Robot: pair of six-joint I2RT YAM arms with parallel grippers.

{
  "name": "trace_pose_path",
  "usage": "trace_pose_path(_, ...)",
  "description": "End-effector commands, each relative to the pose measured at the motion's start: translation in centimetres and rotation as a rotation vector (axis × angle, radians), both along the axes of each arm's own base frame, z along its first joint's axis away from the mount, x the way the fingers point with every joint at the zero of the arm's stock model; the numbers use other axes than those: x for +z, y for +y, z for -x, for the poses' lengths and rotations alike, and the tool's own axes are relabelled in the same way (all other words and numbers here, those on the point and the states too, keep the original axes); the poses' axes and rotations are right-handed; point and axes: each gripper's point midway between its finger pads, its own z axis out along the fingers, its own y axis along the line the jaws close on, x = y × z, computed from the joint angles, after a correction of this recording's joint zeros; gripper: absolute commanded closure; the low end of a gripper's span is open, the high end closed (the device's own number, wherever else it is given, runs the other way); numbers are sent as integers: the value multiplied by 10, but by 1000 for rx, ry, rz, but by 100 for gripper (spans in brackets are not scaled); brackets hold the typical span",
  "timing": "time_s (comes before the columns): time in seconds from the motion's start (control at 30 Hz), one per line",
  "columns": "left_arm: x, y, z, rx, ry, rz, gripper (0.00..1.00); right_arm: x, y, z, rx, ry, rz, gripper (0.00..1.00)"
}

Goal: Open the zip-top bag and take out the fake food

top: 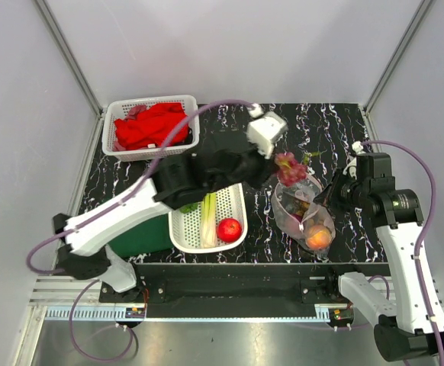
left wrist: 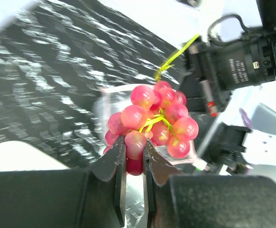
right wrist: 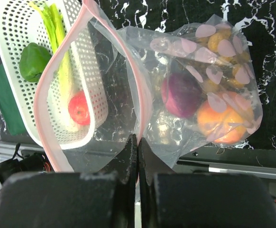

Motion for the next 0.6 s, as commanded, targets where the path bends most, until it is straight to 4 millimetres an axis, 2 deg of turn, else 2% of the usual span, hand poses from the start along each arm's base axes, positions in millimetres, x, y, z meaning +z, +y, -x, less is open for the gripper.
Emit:
trace_pose_path(0.0,23,74,-23,249,-133,-5,99,16,-5,-17,-19,-68,26,100)
trace_pose_path(0.03,14,88,-33,310,-136,-29,99,19,-4,-18,-21,-74,21,100)
trace_pose_path(0.1,-8,107,-39,365,-103,-58,97,28,-2,-19,-14,-96,13,100)
trace_pose_path(0.13,-15,122,-51,426,-87,-60,97,30,-3,-19,-12,-105,14,100)
trace_pose_path(0.17,-36,132,-54,463,-39,-73,96,33,-3,-19,-8,-113,17,100)
trace_pose_path(0.27,-69,156,-75,542,49,-73,98,35,-2,-19,6,-115,22,100)
trace_pose_path(0.3,-90,158,-80,548,76,-90,99,35,-2,-19,8,-112,20,100)
trace_pose_path(0.33,-102,162,-86,547,108,-88,100,36,-1,-18,7,-105,16,100)
trace_pose_path(0.47,-133,157,-105,568,166,-95,100,38,2,-15,9,-107,-4,100)
trace_pose_path(0.5,-152,152,-113,579,184,-132,100,37,2,-14,11,-105,-6,100)
trace_pose_path(0.57,-172,148,-121,590,206,-180,100,37,2,-14,9,-103,-6,100)
